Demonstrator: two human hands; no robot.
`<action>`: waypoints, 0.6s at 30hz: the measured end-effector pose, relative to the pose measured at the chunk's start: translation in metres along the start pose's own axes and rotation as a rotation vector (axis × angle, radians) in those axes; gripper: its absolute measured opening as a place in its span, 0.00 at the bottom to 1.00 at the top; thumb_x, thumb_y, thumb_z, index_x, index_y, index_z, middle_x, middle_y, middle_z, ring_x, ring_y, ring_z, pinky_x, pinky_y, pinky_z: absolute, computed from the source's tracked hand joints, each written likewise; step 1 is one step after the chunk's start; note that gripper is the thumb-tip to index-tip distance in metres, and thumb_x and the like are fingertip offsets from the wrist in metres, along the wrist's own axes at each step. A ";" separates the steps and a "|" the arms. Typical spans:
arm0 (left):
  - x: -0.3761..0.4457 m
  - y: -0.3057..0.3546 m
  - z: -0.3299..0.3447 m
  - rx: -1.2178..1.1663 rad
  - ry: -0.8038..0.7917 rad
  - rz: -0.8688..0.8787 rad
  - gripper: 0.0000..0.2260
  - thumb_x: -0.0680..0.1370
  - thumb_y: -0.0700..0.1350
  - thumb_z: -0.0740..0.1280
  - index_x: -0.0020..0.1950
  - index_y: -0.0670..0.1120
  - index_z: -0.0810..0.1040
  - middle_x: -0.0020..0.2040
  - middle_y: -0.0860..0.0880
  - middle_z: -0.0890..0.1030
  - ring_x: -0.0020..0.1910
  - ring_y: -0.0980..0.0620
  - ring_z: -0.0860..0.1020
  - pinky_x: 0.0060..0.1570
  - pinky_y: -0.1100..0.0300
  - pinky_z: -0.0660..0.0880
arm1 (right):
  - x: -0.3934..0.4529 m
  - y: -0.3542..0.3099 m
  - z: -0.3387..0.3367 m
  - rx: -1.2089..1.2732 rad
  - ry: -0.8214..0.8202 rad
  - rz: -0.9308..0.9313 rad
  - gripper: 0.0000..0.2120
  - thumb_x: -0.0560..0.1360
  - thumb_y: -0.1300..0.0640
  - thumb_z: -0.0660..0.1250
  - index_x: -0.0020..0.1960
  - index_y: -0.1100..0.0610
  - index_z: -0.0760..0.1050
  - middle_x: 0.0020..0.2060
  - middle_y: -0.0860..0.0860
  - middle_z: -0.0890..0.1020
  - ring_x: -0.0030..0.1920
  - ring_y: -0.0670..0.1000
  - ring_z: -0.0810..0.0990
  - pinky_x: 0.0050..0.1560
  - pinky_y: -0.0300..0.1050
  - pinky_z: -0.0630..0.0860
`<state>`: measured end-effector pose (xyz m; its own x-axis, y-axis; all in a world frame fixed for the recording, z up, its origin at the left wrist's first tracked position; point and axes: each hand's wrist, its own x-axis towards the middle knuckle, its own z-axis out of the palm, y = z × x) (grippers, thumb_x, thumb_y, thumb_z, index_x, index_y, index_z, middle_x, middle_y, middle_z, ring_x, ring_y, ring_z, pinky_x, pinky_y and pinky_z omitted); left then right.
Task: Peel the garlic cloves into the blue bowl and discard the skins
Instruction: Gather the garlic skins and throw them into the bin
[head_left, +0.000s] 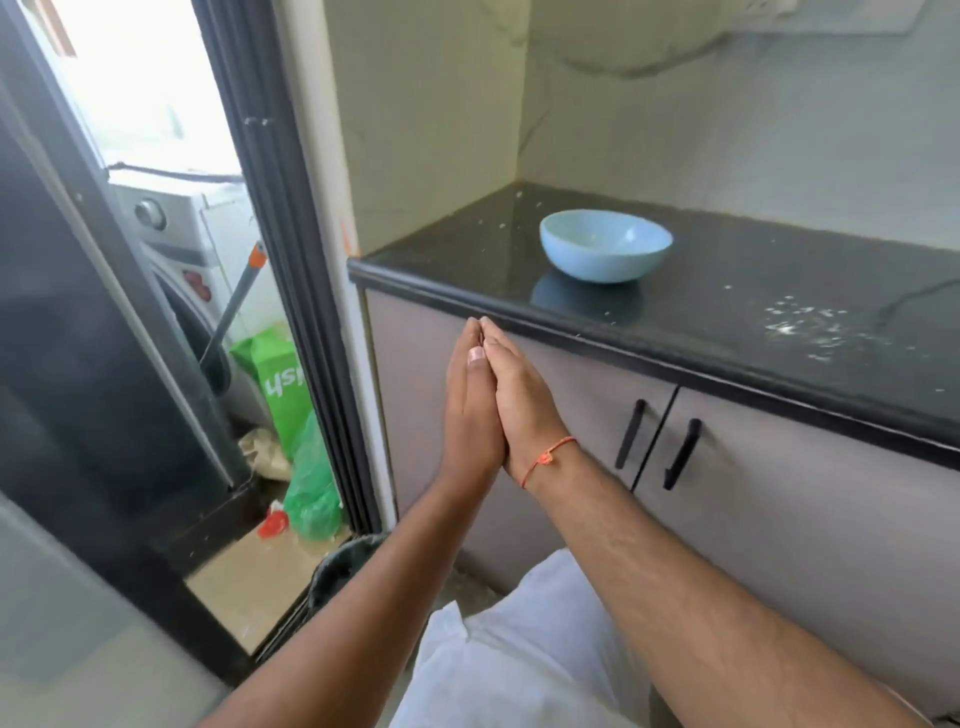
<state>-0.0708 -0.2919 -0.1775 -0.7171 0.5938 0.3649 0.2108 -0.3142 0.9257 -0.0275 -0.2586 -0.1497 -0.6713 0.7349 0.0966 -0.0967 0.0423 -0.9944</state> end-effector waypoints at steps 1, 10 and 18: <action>0.003 0.005 0.007 0.012 0.005 0.067 0.21 0.88 0.48 0.52 0.81 0.45 0.68 0.77 0.50 0.73 0.76 0.60 0.69 0.77 0.60 0.66 | 0.000 -0.011 -0.008 0.018 0.030 -0.025 0.22 0.88 0.55 0.53 0.81 0.54 0.64 0.78 0.46 0.69 0.76 0.42 0.67 0.80 0.45 0.60; 0.084 0.054 0.069 0.262 -0.178 0.272 0.21 0.87 0.49 0.55 0.79 0.45 0.70 0.76 0.51 0.74 0.75 0.58 0.71 0.77 0.53 0.67 | 0.037 -0.097 -0.125 -0.358 0.217 -0.240 0.20 0.86 0.51 0.59 0.77 0.49 0.72 0.73 0.43 0.75 0.73 0.42 0.72 0.78 0.47 0.65; 0.230 -0.001 0.078 0.692 -0.391 -0.030 0.28 0.87 0.60 0.50 0.86 0.53 0.55 0.85 0.54 0.58 0.84 0.54 0.54 0.84 0.47 0.48 | 0.163 -0.091 -0.225 -1.145 0.083 -0.083 0.28 0.87 0.46 0.50 0.83 0.57 0.52 0.84 0.52 0.54 0.84 0.53 0.50 0.80 0.56 0.52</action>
<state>-0.1836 -0.0971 -0.0869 -0.4710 0.8518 0.2293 0.6521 0.1613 0.7407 0.0373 0.0097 -0.0534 -0.6399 0.7413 0.2026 0.6140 0.6517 -0.4453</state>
